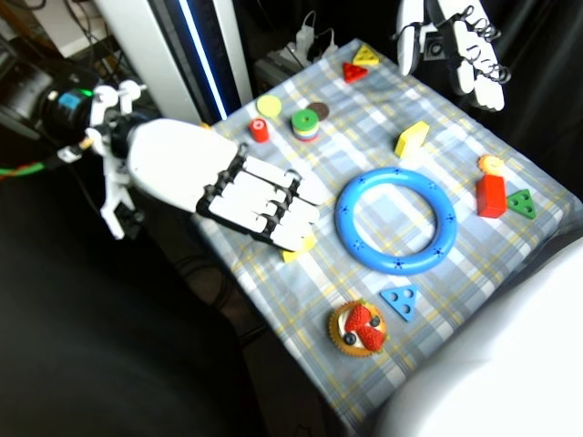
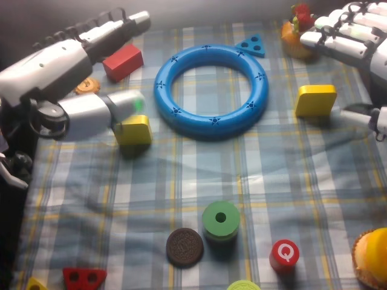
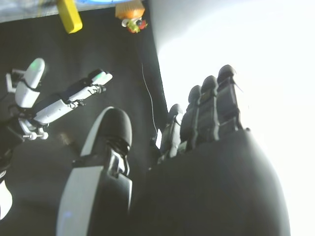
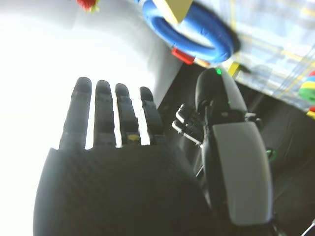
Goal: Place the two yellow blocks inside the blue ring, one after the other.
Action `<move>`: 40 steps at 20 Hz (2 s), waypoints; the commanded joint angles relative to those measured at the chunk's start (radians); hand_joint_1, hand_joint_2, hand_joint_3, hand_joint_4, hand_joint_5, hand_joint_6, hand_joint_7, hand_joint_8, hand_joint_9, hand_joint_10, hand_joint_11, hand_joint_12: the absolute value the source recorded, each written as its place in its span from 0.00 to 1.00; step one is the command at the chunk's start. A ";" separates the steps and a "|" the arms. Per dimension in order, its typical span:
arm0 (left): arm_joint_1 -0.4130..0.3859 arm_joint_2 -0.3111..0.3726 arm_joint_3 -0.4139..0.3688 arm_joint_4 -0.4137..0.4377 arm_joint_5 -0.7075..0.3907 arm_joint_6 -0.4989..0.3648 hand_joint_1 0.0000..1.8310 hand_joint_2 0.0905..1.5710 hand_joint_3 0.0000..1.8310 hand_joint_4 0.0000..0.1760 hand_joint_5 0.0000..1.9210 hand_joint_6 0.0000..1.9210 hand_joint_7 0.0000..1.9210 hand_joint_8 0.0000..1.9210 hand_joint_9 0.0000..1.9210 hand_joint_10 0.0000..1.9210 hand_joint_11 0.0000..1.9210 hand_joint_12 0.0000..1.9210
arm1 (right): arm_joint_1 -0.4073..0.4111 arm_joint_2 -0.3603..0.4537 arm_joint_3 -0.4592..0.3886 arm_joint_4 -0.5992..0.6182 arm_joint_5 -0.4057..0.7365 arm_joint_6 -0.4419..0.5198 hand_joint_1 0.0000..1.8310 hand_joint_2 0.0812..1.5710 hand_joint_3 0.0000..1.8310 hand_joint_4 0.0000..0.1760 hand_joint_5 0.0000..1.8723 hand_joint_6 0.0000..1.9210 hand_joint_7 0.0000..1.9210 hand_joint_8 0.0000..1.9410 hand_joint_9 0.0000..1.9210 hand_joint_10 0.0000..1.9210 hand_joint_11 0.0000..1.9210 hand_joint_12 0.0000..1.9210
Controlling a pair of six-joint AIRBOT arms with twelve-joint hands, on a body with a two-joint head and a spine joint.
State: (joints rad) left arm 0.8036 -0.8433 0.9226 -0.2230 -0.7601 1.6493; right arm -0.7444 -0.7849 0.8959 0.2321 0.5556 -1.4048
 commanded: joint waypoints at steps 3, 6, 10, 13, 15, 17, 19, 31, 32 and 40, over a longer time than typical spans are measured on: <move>-0.012 -0.003 0.001 0.000 -0.097 -0.001 0.30 0.75 0.00 0.32 0.01 0.00 0.01 0.00 0.01 0.00 0.00 0.01 | 0.021 -0.007 0.007 -0.006 0.115 -0.004 0.26 0.84 0.00 0.00 0.00 0.00 0.00 0.00 0.00 0.00 0.00 0.10; -0.012 -0.004 0.005 0.001 -0.057 0.004 0.35 0.70 0.00 0.43 0.01 0.00 0.03 0.01 0.02 0.01 0.00 0.00 | 0.021 -0.014 0.009 -0.004 0.116 -0.004 0.26 0.84 0.00 0.00 0.00 0.00 0.00 0.00 0.00 0.00 0.00 0.10; -0.015 -0.026 0.031 -0.025 -0.008 0.011 0.58 0.62 0.00 0.32 0.10 0.01 0.12 0.01 0.08 0.01 0.00 0.26 | 0.021 -0.017 0.009 0.004 0.123 -0.004 0.25 0.85 0.00 0.00 0.00 0.00 0.00 0.00 0.00 0.00 0.00 0.08; -0.025 -0.053 0.050 -0.075 0.041 0.081 0.60 0.62 0.00 0.32 0.11 0.01 0.13 0.01 0.08 0.01 0.00 0.26 | 0.021 -0.017 0.007 0.006 0.123 -0.004 0.25 0.85 0.00 0.00 0.00 0.00 0.00 0.00 0.00 0.00 0.00 0.09; -0.034 -0.076 0.070 -0.116 0.079 0.128 0.64 0.65 0.00 0.07 0.18 0.02 0.20 0.01 0.15 0.03 0.00 0.43 | 0.021 -0.016 0.006 0.007 0.123 -0.004 0.27 0.85 0.00 0.00 0.00 0.00 0.00 0.00 0.00 0.00 0.00 0.05; -0.041 -0.099 0.093 -0.171 0.112 0.188 0.62 0.66 0.01 0.12 0.20 0.01 0.21 0.01 0.15 0.03 0.00 0.47 | 0.021 -0.016 0.005 0.010 0.123 -0.004 0.28 0.84 0.00 0.00 0.00 0.00 0.00 0.00 0.00 0.00 0.00 0.04; -0.047 -0.121 0.117 -0.225 0.142 0.245 0.58 0.68 0.00 0.19 0.22 0.02 0.23 0.01 0.17 0.03 0.00 0.43 | 0.021 -0.016 0.005 0.012 0.124 -0.004 0.26 0.84 0.00 0.00 0.00 0.00 0.00 0.00 0.00 0.00 0.00 0.04; -0.089 -0.147 0.135 -0.286 0.144 0.358 0.67 0.74 0.00 0.00 0.45 0.49 0.45 0.75 0.33 0.77 0.01 0.99 | 0.012 -0.014 0.002 0.026 0.129 -0.004 0.22 0.84 0.00 0.00 0.00 0.00 0.00 0.00 0.00 0.00 0.01 0.00; -0.110 -0.142 0.127 -0.263 0.130 0.358 0.67 0.75 0.00 0.00 0.44 0.50 0.42 0.80 0.31 0.84 0.02 1.00 | 0.011 -0.014 0.002 0.027 0.132 -0.004 0.22 0.84 0.00 0.00 0.00 0.00 0.00 0.00 0.00 0.00 0.01 0.01; -0.320 -0.257 0.231 -0.169 0.267 0.358 0.67 0.74 0.00 0.00 0.45 0.49 0.45 0.76 0.33 0.85 0.08 1.00 | 0.009 -0.012 0.001 0.028 0.139 -0.004 0.28 0.84 0.00 0.00 0.00 0.00 0.00 0.00 0.00 0.00 0.00 0.00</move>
State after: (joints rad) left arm 0.4873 -1.1095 1.1671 -0.4088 -0.4110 2.0117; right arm -0.7422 -0.7990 0.8970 0.2684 0.5720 -1.4078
